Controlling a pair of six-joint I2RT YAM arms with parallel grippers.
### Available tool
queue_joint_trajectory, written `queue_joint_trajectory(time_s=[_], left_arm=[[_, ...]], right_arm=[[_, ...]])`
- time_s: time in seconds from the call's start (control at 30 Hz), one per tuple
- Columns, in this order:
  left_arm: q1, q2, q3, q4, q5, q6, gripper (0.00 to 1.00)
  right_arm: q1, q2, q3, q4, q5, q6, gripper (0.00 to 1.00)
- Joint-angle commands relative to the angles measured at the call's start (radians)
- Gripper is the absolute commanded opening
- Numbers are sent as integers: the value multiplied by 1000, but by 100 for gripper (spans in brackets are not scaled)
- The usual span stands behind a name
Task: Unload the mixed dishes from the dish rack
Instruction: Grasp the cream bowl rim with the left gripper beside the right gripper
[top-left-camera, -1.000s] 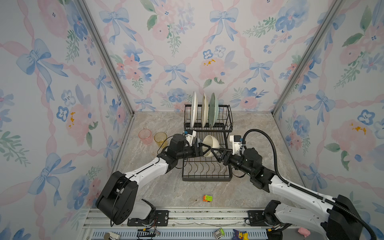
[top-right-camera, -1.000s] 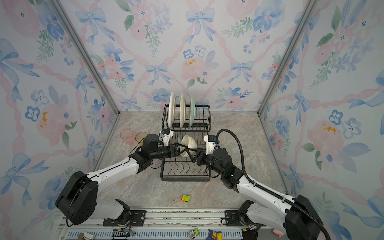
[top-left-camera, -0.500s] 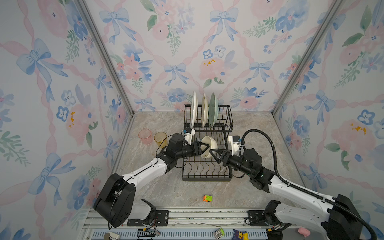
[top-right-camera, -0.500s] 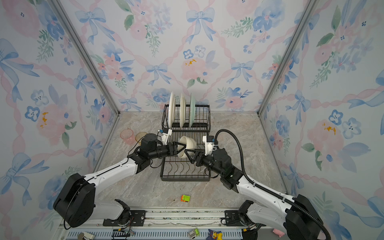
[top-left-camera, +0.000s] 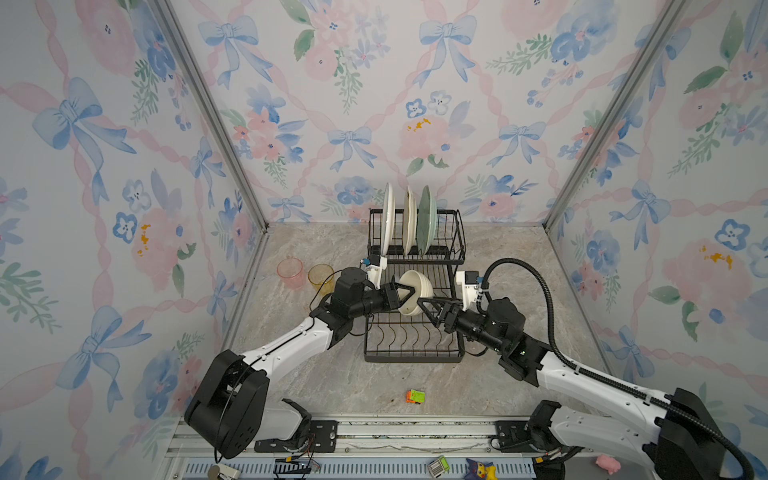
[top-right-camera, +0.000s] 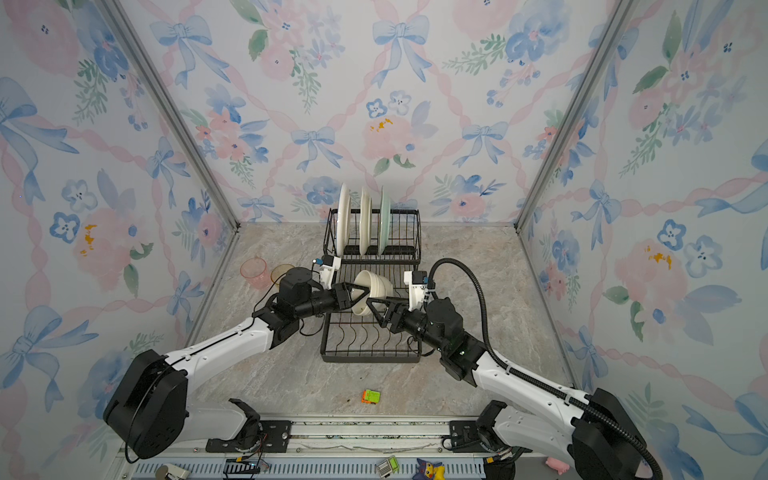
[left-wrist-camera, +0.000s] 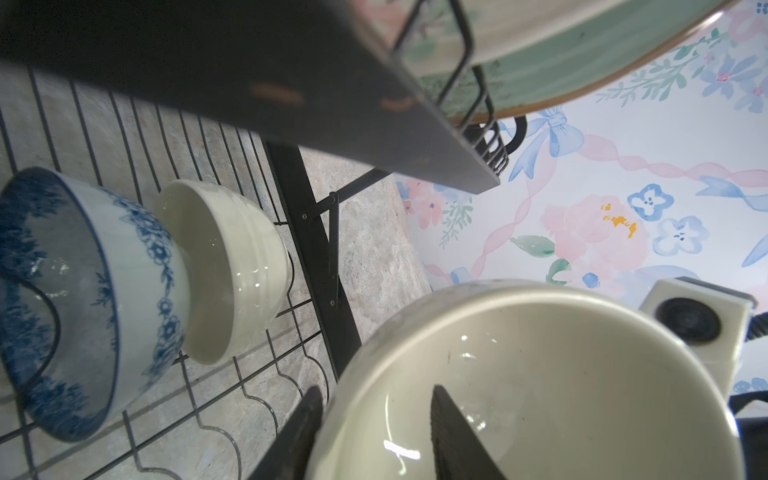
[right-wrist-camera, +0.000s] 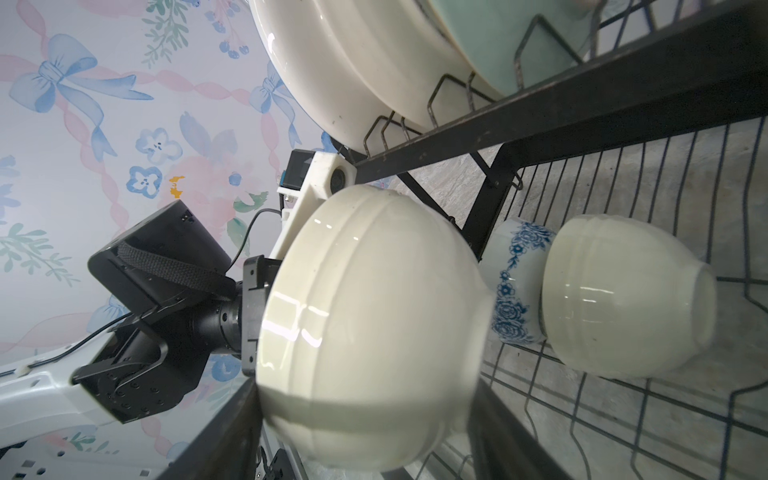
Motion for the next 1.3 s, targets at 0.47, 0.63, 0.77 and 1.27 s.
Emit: queue_joint_trajectory(time_s=[0.47, 0.63, 0.77, 1.27], left_arm=[[-7, -16, -8, 54, 27, -25, 0], [-7, -19, -8, 54, 30, -30, 0], [-7, -25, -8, 54, 36, -30, 0], [-7, -54, -53, 54, 24, -27, 0]], right_arm=[[15, -21, 42, 47, 9, -3, 73], [15, -17, 50, 40, 6, -15, 78], [17, -5, 61, 41, -14, -33, 80], [19, 15, 78, 14, -5, -54, 93]])
